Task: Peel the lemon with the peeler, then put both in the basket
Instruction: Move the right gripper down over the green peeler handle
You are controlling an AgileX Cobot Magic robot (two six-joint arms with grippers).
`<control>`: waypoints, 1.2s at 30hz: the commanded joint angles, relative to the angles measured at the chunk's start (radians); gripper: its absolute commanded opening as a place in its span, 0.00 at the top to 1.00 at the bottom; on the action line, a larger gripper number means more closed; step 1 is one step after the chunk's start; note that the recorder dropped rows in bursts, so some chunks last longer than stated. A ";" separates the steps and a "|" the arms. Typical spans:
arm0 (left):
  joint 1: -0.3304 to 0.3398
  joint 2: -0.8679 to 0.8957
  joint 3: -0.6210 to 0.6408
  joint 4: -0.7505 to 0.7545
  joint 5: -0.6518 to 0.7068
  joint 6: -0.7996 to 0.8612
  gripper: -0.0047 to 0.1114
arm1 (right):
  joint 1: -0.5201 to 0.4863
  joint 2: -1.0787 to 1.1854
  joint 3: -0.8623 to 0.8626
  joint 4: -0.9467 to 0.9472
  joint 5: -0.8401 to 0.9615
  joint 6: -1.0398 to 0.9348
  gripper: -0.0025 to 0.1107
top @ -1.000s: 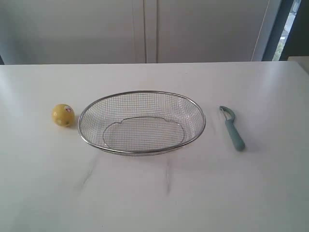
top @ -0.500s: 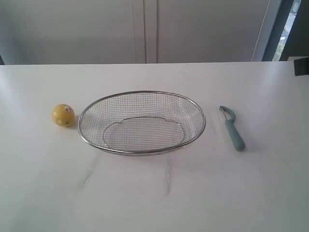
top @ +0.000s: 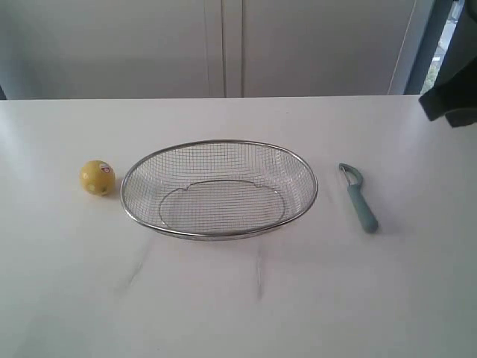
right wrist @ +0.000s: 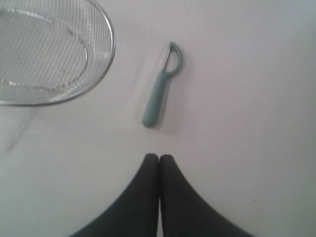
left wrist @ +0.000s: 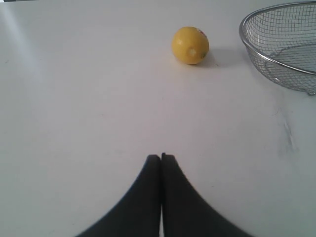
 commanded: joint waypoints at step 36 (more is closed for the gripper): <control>-0.005 -0.005 0.003 -0.006 0.003 0.001 0.96 | 0.072 0.275 -0.099 -0.024 0.155 0.205 0.98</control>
